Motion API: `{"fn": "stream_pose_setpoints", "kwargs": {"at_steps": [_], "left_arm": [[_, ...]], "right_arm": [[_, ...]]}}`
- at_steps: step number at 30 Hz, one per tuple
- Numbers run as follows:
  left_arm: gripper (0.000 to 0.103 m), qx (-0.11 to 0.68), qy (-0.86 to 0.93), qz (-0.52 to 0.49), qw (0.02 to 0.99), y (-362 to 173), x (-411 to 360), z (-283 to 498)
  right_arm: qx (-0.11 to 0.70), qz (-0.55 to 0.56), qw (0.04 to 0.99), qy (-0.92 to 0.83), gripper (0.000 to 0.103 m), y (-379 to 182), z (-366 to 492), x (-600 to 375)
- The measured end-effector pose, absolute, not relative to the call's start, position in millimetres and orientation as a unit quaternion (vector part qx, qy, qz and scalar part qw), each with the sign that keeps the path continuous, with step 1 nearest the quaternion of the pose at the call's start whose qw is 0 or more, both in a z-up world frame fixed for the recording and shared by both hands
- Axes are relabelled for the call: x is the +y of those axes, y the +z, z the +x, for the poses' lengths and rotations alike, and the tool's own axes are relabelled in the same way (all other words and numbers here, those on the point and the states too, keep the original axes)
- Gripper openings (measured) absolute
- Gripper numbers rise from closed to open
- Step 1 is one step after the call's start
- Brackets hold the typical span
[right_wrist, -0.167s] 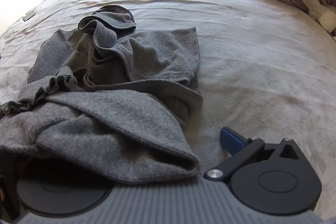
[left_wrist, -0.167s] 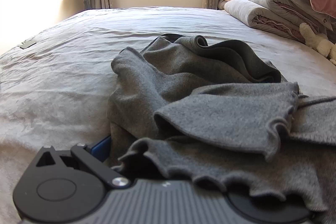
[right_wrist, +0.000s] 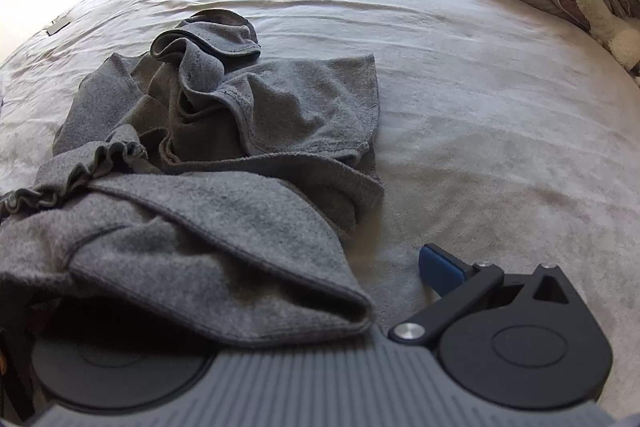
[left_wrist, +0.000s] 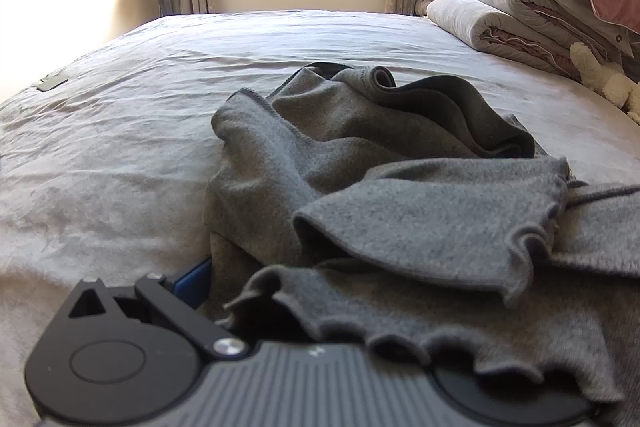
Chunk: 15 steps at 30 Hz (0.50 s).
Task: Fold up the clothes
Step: 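Move both grippers open toward the crumpled grey sweater on the bed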
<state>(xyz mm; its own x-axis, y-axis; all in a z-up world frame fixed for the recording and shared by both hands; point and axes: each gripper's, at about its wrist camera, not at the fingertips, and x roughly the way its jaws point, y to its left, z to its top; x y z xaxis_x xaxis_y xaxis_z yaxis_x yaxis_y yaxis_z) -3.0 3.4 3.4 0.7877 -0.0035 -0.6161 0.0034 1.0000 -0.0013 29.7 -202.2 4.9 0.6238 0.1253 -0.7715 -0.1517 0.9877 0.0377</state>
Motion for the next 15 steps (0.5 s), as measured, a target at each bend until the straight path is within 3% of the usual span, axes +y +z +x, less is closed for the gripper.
{"fn": "stream_pose_setpoints", "kwargs": {"at_steps": [4,10,15], "left_arm": [[0.103,0.363,0.008,0.026,0.932,13.6,3.5,-7.1],[0.103,0.406,0.025,0.058,0.912,44.6,19.9,-16.1],[0.103,0.358,0.035,0.07,0.93,78.0,33.8,-25.0]], "right_arm": [[0.429,-0.042,0.898,0.087,0.103,15.9,34.9,-194.2],[0.357,-0.108,0.922,0.104,0.103,55.7,11.0,-190.8],[0.286,-0.115,0.944,0.119,0.103,80.8,-4.4,-200.0]]}}
